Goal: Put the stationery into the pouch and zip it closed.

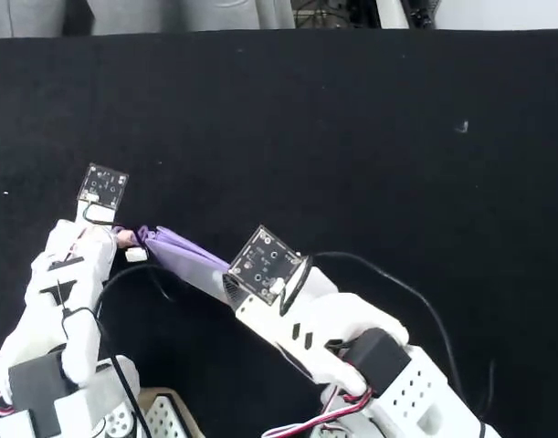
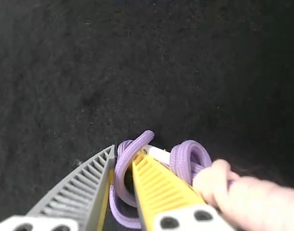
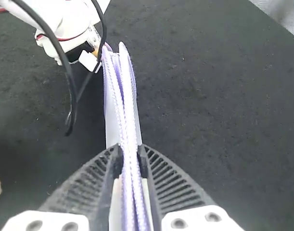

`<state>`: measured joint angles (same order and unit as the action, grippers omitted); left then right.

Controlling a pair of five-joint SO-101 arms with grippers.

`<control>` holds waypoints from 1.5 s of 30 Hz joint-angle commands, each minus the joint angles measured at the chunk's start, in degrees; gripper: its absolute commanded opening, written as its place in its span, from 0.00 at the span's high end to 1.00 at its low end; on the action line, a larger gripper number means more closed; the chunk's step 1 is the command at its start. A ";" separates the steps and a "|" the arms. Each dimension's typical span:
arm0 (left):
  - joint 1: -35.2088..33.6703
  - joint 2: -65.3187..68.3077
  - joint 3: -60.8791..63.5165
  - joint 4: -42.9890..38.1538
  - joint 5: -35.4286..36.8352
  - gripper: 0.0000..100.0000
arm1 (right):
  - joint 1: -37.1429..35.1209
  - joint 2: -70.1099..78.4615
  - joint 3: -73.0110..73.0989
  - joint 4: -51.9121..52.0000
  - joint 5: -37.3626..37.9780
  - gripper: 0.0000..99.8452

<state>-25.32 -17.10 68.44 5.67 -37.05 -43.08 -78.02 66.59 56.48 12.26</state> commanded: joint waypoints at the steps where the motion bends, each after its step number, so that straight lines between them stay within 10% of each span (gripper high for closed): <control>1: -0.75 0.26 0.13 -0.79 -2.02 0.97 | 0.00 -0.40 -1.10 -1.14 0.53 0.99; 17: -2.86 -6.24 -3.47 -0.44 6.33 0.97 | 0.00 -0.40 -1.36 -1.14 1.58 0.99; 30: 11.30 -41.76 -32.22 43.87 9.05 0.97 | -0.26 -0.48 -2.51 -1.58 1.58 0.88; 45: 22.20 -51.78 -44.88 50.46 13.01 0.97 | -6.42 -0.40 -5.58 -3.60 0.97 0.78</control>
<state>-4.66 -67.91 30.11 56.04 -26.77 -48.18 -78.20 64.13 55.25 13.85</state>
